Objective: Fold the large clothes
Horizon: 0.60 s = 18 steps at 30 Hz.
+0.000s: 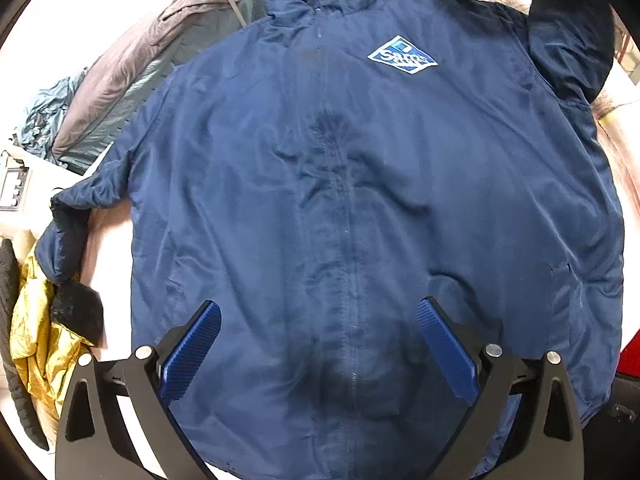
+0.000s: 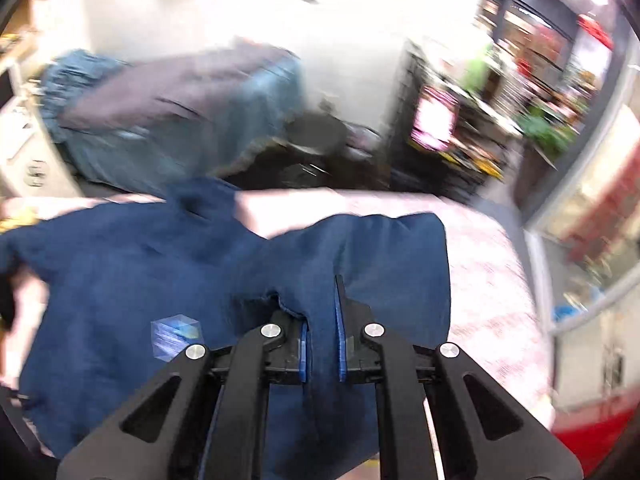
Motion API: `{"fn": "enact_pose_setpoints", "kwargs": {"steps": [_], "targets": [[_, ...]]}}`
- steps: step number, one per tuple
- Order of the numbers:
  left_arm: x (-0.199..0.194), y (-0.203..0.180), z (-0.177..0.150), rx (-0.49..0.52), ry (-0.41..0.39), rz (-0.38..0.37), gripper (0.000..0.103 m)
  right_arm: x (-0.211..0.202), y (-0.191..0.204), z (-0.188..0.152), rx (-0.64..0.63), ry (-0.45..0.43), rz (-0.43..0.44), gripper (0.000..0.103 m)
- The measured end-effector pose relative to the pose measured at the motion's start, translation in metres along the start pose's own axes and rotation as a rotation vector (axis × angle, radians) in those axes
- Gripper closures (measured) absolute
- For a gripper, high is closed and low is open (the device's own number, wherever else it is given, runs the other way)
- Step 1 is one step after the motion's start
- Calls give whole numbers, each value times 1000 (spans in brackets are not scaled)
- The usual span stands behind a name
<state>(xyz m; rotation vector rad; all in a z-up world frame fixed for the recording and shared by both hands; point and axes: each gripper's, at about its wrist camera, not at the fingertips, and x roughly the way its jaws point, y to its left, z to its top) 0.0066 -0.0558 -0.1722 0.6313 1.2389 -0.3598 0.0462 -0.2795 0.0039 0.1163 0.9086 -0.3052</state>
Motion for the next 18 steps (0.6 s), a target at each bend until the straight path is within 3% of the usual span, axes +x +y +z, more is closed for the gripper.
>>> {"fn": "enact_pose_setpoints", "kwargs": {"steps": [4, 7, 8, 10, 12, 18], "targets": [[-2, 16, -1, -42, -6, 24, 6, -2, 66, 24, -17, -26, 200, 92], [0, 32, -6, -94, 4, 41, 6, 10, 108, 25, -35, -11, 297, 92], [2, 38, -8, -114, 12, 44, 6, 21, 128, 20, -60, 19, 318, 87], [6, 45, -12, -139, 27, 50, 6, 50, 160, 2, -120, 103, 290, 70], [11, 52, -17, -152, 44, 60, 6, 76, 183, -21, -194, 192, 216, 32], [25, 63, -20, -178, 77, 47, 6, 103, 201, -88, -311, 304, 158, 31]]}}
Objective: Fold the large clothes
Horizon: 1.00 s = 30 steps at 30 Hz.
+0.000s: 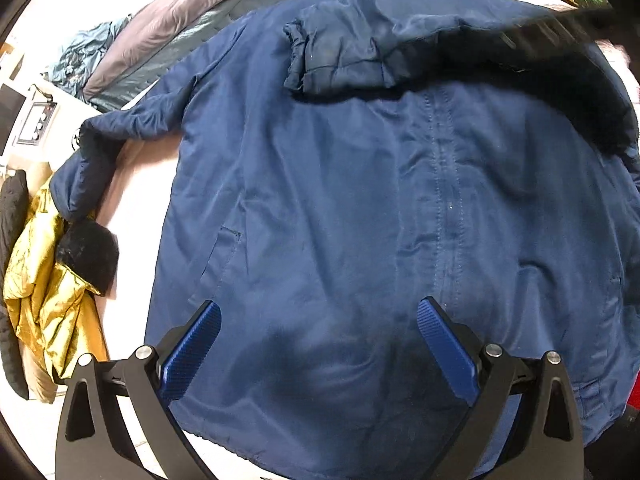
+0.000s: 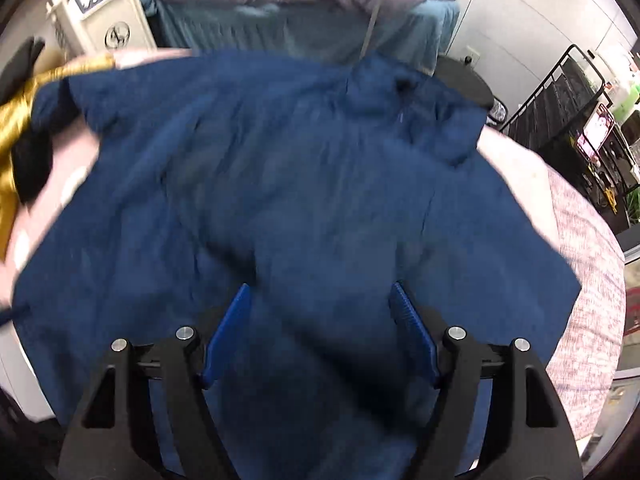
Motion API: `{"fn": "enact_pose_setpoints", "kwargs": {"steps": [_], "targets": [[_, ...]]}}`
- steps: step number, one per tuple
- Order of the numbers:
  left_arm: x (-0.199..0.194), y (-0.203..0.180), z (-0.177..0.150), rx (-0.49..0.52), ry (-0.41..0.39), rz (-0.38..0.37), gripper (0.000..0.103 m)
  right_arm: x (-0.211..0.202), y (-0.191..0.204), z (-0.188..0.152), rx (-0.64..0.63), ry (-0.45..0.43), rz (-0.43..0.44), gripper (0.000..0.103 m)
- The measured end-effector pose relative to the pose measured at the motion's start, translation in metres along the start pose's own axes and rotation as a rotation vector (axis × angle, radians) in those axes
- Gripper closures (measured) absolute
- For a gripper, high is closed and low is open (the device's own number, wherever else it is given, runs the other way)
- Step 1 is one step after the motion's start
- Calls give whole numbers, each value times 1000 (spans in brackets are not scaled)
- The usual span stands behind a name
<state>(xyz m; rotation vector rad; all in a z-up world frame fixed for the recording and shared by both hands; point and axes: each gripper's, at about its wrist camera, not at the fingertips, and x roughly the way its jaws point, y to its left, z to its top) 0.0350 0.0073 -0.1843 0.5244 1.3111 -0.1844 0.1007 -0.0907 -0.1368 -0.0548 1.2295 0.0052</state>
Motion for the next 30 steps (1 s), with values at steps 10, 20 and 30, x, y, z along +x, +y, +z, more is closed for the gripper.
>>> {"fn": "enact_pose_setpoints", "kwargs": {"steps": [10, 20, 30], "targets": [[-6, 1, 65, -33, -94, -51, 6, -46, -87, -35, 312, -136, 23, 23], [5, -38, 100, -80, -71, -142, 6, 35, -111, -89, 448, 119, -16, 23], [-12, -44, 146, -47, -224, -62, 6, 40, -100, -85, 387, 125, -65, 21]]}}
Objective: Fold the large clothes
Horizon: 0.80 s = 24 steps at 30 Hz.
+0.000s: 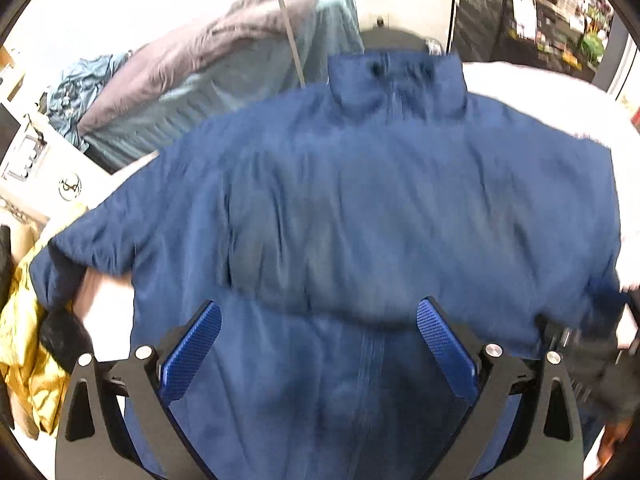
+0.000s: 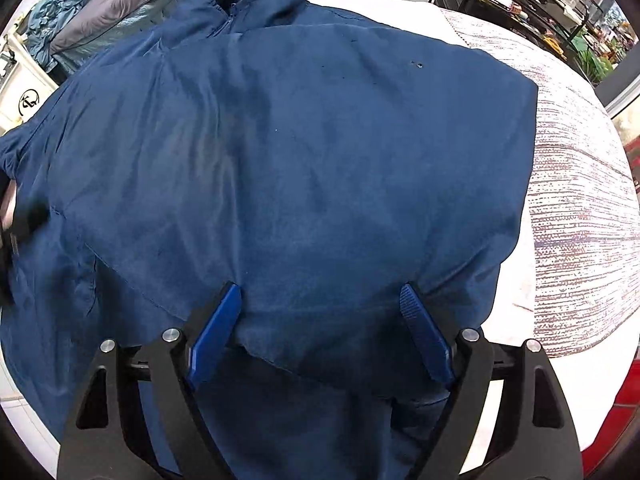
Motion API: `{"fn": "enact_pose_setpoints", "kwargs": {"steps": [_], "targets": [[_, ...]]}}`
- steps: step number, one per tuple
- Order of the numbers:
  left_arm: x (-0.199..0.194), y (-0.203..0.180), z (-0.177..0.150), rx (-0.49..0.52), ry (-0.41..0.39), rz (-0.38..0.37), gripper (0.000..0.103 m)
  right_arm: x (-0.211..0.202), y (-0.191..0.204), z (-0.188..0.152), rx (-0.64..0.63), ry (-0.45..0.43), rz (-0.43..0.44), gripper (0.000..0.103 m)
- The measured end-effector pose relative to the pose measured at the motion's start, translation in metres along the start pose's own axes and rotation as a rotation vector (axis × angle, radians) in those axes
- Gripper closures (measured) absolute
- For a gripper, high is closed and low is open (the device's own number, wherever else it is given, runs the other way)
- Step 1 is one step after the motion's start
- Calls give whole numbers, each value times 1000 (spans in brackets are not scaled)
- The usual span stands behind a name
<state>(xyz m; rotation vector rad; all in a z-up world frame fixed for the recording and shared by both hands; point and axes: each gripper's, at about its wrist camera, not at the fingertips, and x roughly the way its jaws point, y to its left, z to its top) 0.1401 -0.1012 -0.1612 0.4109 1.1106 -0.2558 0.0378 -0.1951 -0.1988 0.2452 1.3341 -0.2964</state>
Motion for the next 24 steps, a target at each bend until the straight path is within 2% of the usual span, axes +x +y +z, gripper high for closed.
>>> {"fn": "enact_pose_setpoints", "kwargs": {"steps": [3, 6, 8, 15, 24], "targets": [[19, -9, 18, 38, 29, 18, 6, 1, -2, -1, 1, -11, 12, 21], [60, -24, 20, 129, 144, 59, 6, 3, -2, -5, -4, -15, 13, 20], [77, -28, 15, 148, 184, 45, 6, 4, -5, -5, -14, -10, 11, 18], [101, -18, 8, 60, 220, -44, 5, 12, 1, -7, -45, -4, -7, 13], [94, -30, -4, 85, 144, -7, 5, 20, 15, -6, -59, 5, -82, 9]]}}
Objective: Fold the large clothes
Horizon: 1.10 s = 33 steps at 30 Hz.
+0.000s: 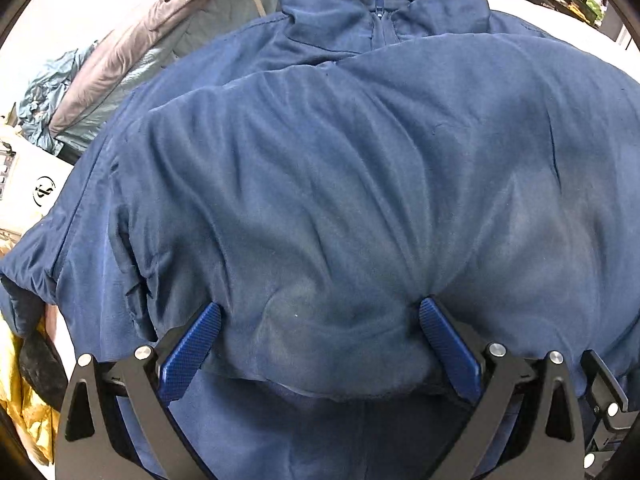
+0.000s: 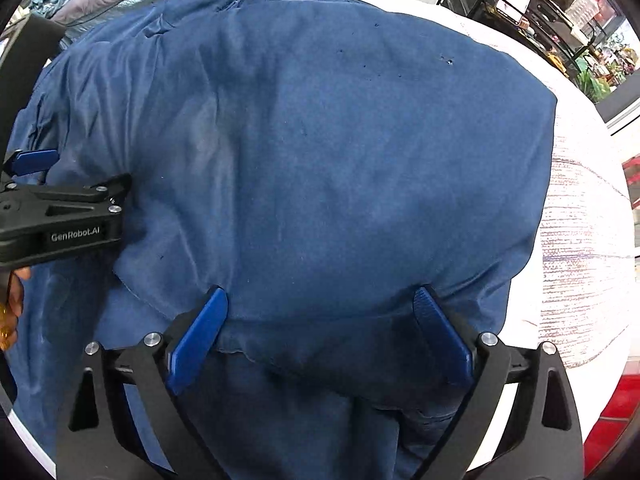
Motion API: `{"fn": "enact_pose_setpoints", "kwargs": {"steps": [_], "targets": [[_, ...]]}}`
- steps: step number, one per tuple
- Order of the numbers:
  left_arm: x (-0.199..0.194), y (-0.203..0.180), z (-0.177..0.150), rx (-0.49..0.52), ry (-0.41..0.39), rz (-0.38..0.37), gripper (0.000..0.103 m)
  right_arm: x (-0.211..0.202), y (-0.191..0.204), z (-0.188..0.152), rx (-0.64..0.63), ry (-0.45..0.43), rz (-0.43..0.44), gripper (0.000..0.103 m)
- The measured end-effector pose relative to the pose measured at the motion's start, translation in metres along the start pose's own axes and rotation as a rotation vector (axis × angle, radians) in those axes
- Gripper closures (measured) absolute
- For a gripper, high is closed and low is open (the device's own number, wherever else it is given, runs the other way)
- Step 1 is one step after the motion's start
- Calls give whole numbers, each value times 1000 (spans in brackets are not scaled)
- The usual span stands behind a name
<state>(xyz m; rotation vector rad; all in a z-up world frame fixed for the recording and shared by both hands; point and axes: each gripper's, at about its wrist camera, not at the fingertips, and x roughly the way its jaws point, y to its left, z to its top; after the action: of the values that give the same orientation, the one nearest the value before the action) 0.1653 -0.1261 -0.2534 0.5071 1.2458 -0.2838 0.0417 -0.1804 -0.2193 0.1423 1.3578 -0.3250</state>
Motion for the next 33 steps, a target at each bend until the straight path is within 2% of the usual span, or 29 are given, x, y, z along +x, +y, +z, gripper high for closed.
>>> {"fn": "enact_pose_setpoints", "kwargs": {"steps": [7, 10, 12, 16, 19, 23, 25, 27, 30, 31, 33], "targets": [[-22, 9, -13, -28, -18, -18, 5, -2, 3, -3, 0, -13, -11, 9], [-44, 25, -27, -100, -45, -62, 6, -6, 0, -7, 1, -36, 3, 9], [-60, 45, -45, -171, -62, -117, 6, -12, -1, -11, 1, -66, 16, 9], [-75, 93, -76, -279, -56, -102, 6, -28, 1, -19, -7, -120, 2, 9], [-77, 155, -97, -396, -66, -86, 6, -43, 10, -24, -36, -158, -4, 9], [-64, 271, -116, -640, -62, -90, 7, -65, 22, -37, -57, -191, -9, 9], [-56, 331, -124, -733, -67, -28, 7, -78, 32, -48, -52, -208, -36, 9], [-50, 373, -129, -791, -67, 29, 8, -84, 35, -57, -32, -206, -52, 9], [-40, 439, -140, -924, -89, 59, 10, -89, 42, -72, 34, -171, -61, 9], [-37, 457, -141, -950, -96, 73, 10, -89, 45, -76, 53, -160, -60, 9], [-34, 485, -136, -927, -108, 135, 11, -91, 58, -85, 68, -142, -74, 9]]}}
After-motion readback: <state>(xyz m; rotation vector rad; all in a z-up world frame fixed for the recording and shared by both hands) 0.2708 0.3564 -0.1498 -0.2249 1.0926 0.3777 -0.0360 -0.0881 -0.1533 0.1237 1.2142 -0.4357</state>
